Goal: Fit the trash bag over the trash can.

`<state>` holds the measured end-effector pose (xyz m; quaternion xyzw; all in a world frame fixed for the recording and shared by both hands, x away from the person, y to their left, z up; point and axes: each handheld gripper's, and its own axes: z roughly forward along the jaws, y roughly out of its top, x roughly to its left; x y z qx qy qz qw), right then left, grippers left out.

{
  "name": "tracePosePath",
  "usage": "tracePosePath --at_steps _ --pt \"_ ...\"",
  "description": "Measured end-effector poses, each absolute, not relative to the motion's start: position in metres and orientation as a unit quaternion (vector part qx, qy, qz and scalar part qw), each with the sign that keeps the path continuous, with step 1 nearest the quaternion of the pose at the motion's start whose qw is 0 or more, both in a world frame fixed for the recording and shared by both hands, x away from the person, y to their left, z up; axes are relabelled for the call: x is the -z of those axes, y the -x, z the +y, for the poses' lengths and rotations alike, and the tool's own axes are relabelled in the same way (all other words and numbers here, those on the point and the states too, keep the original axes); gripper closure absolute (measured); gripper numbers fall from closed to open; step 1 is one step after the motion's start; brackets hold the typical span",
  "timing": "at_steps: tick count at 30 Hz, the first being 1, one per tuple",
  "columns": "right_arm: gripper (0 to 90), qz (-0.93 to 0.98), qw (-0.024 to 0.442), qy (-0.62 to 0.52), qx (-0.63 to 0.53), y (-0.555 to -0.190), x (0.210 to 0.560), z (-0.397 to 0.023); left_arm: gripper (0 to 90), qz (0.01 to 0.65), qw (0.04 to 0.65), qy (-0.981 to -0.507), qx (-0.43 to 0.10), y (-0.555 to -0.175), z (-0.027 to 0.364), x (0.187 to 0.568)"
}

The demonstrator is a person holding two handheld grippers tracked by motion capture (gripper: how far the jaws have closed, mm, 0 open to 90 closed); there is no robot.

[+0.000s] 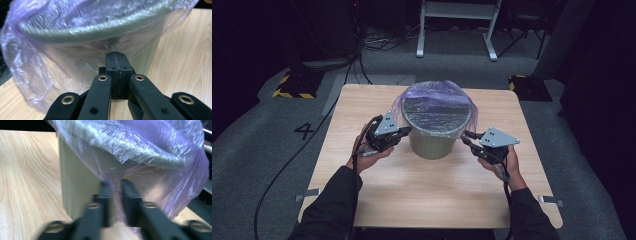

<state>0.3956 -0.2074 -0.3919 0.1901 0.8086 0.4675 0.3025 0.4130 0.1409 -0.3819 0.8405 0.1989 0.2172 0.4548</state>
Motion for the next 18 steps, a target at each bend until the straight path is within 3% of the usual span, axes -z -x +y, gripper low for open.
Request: tracePosePath --at_steps 1,12,13,14,18 --pt "90.0 0.808 0.3 -0.19 -0.47 -0.396 0.394 -0.208 89.8 0.196 0.45 -0.844 -0.217 -0.413 0.141 0.384" --pt "90.0 0.825 0.228 -0.228 -0.464 -0.416 0.433 -0.213 89.9 0.219 0.427 -0.854 -0.202 -0.419 0.144 0.422" --pt "90.0 0.826 0.225 -0.227 -0.465 -0.416 0.435 -0.212 86.6 0.224 0.438 -0.847 -0.204 -0.418 0.146 0.423" --pt "90.0 0.827 0.222 -0.225 -0.465 -0.416 0.437 -0.212 74.4 0.23 0.444 -0.841 -0.207 -0.416 0.147 0.423" --pt "90.0 0.831 0.223 -0.215 -0.462 -0.412 0.438 -0.21 45.8 0.267 0.471 -0.813 -0.214 -0.41 0.156 0.421"
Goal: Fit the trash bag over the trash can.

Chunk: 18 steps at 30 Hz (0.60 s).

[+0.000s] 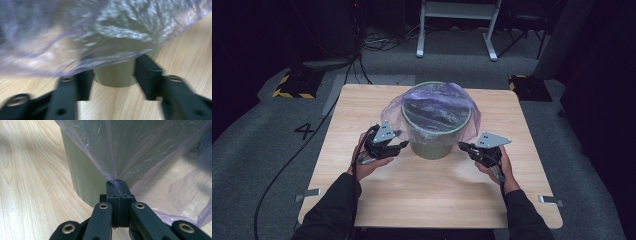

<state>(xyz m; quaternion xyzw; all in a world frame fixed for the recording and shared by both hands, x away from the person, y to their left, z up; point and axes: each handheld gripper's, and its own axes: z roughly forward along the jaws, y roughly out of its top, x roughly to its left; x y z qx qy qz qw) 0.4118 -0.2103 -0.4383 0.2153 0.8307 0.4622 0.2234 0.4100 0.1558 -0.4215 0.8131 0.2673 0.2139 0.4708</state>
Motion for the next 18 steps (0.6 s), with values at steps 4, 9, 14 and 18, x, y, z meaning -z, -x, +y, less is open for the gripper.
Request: tracePosePath --at_steps 4,9,14,18 --pt "88.5 0.829 0.236 -0.207 -0.463 -0.406 0.434 -0.21 24.5 0.298 0.487 -0.783 -0.245 -0.406 0.166 0.42" --pt "82.9 0.829 0.245 -0.202 -0.46 -0.402 0.427 -0.208 15.7 0.277 0.476 -0.786 -0.283 -0.403 0.165 0.416" --pt "76.4 0.832 0.242 -0.2 -0.458 -0.404 0.418 -0.203 17.7 0.283 0.506 -0.774 -0.254 -0.411 0.166 0.409" --pt "74.7 0.832 0.241 -0.19 -0.462 -0.401 0.411 -0.202 18.8 0.282 0.567 -0.756 -0.168 -0.414 0.177 0.406"
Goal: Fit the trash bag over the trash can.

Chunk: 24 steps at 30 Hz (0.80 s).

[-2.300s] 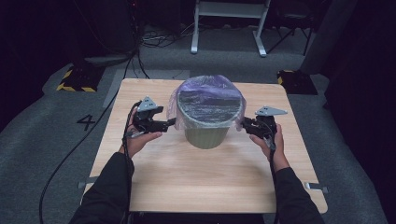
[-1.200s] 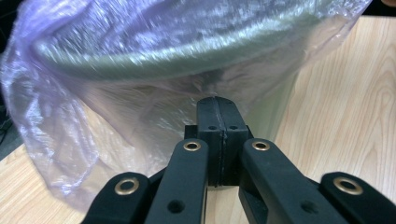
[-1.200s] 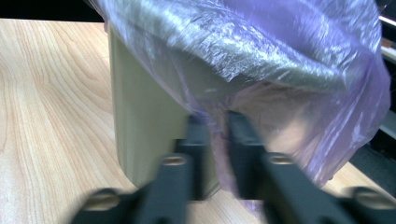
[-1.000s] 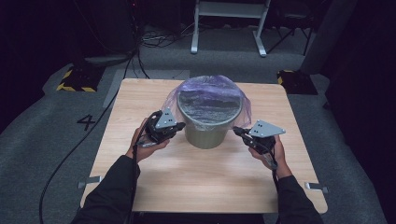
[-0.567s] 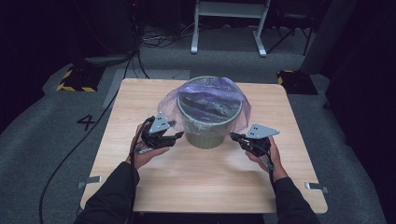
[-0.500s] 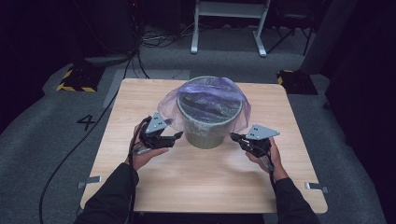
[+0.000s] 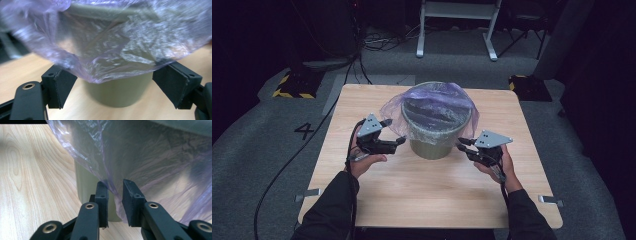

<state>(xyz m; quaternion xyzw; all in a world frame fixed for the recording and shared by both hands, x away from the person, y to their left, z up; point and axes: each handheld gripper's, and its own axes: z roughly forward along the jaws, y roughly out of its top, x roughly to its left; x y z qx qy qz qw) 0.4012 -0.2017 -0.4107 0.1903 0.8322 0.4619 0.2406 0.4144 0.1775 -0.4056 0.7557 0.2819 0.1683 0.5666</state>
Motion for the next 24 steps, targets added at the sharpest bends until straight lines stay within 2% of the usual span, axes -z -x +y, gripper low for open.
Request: tracePosePath --at_steps 9,16,20,23,24 --pt "78.7 0.837 0.252 -0.19 -0.448 -0.399 0.41 -0.203 16.0 0.289 0.539 -0.77 -0.183 -0.403 0.193 0.401" --pt "79.4 0.836 0.255 -0.194 -0.445 -0.403 0.41 -0.201 16.2 0.296 0.558 -0.759 -0.161 -0.404 0.201 0.393" --pt "83.0 0.836 0.259 -0.192 -0.444 -0.404 0.41 -0.2 17.1 0.31 0.559 -0.752 -0.158 -0.413 0.195 0.386" --pt "86.8 0.834 0.26 -0.19 -0.448 -0.405 0.409 -0.2 29.1 0.319 0.548 -0.757 -0.156 -0.422 0.189 0.382" --pt "88.6 0.835 0.26 -0.188 -0.447 -0.404 0.408 -0.2 42.5 0.316 0.538 -0.762 -0.173 -0.423 0.187 0.382"
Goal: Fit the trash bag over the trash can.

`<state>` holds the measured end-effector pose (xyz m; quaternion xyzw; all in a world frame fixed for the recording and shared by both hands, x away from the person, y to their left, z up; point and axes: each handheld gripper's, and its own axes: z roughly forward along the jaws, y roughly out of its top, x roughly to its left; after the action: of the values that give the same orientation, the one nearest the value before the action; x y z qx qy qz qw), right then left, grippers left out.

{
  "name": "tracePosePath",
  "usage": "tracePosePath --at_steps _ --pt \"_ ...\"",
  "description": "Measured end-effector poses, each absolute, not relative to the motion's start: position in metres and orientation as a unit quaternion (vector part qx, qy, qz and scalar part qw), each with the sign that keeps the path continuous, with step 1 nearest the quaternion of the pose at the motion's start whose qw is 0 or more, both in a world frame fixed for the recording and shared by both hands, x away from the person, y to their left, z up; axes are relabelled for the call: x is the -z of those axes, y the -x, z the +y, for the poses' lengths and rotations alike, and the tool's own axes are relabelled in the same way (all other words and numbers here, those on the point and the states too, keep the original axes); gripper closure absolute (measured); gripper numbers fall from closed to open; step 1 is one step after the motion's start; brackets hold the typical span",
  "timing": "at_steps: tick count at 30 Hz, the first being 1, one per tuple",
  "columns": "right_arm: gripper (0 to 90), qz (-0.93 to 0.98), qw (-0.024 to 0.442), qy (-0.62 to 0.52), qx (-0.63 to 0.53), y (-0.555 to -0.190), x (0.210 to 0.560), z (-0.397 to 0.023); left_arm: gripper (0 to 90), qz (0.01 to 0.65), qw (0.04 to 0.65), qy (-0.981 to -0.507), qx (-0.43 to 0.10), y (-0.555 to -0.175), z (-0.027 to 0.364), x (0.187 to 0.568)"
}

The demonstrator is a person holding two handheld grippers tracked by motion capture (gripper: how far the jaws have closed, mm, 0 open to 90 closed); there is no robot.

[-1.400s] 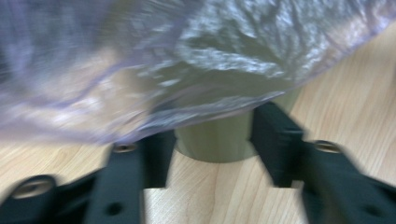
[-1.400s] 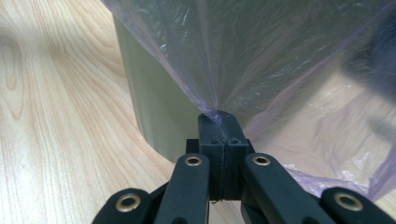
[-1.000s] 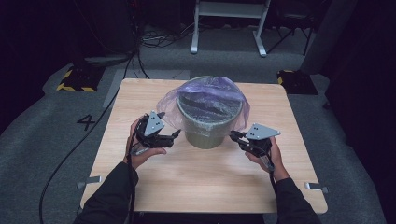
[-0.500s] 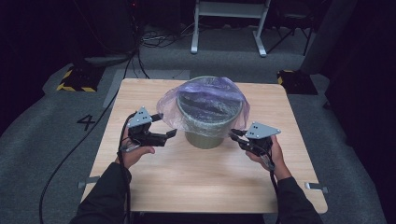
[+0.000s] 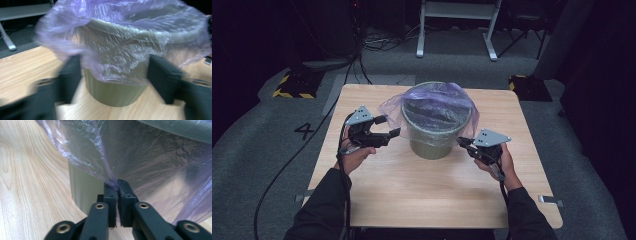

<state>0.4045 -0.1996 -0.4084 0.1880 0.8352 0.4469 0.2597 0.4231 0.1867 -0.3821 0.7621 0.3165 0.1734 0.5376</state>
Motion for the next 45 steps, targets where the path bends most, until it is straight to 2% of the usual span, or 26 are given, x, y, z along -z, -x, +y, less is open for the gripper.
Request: tracePosePath --at_steps 3,6,18,25,26,27,30,32,35,38,41,45 --pt "90.0 0.838 0.261 -0.183 -0.443 -0.403 0.408 -0.199 70.8 0.297 0.508 -0.783 -0.202 -0.426 0.181 0.385" --pt "90.0 0.844 0.26 -0.181 -0.434 -0.403 0.409 -0.199 87.7 0.299 0.498 -0.789 -0.2 -0.43 0.18 0.39" --pt "90.0 0.851 0.23 -0.211 -0.423 -0.412 0.429 -0.204 90.0 0.301 0.444 -0.824 -0.185 -0.438 0.165 0.422" --pt "90.0 0.86 0.222 -0.222 -0.401 -0.418 0.443 -0.202 89.9 0.309 0.431 -0.828 -0.183 -0.442 0.166 0.432" --pt "85.3 0.858 0.222 -0.223 -0.406 -0.418 0.442 -0.203 88.5 0.311 0.435 -0.824 -0.185 -0.441 0.167 0.432" --pt "83.5 0.856 0.224 -0.223 -0.409 -0.416 0.441 -0.203 84.0 0.314 0.44 -0.82 -0.188 -0.439 0.169 0.431" --pt "69.4 0.847 0.235 -0.217 -0.424 -0.409 0.434 -0.207 73.2 0.32 0.447 -0.811 -0.2 -0.433 0.175 0.426" --pt "65.0 0.842 0.242 -0.214 -0.432 -0.402 0.429 -0.211 65.5 0.322 0.458 -0.804 -0.201 -0.428 0.182 0.423" --pt "58.0 0.831 0.245 -0.211 -0.453 -0.39 0.422 -0.22 44.9 0.331 0.47 -0.791 -0.211 -0.418 0.193 0.416" --pt "53.3 0.818 0.253 -0.204 -0.475 -0.378 0.412 -0.232 30.6 0.329 0.485 -0.782 -0.213 -0.407 0.204 0.41" --pt "48.5 0.804 0.257 -0.188 -0.501 -0.365 0.401 -0.242 25.0 0.324 0.489 -0.781 -0.216 -0.398 0.214 0.405" --pt "40.5 0.796 0.251 -0.166 -0.526 -0.353 0.39 -0.248 24.5 0.325 0.496 -0.774 -0.222 -0.395 0.221 0.398"
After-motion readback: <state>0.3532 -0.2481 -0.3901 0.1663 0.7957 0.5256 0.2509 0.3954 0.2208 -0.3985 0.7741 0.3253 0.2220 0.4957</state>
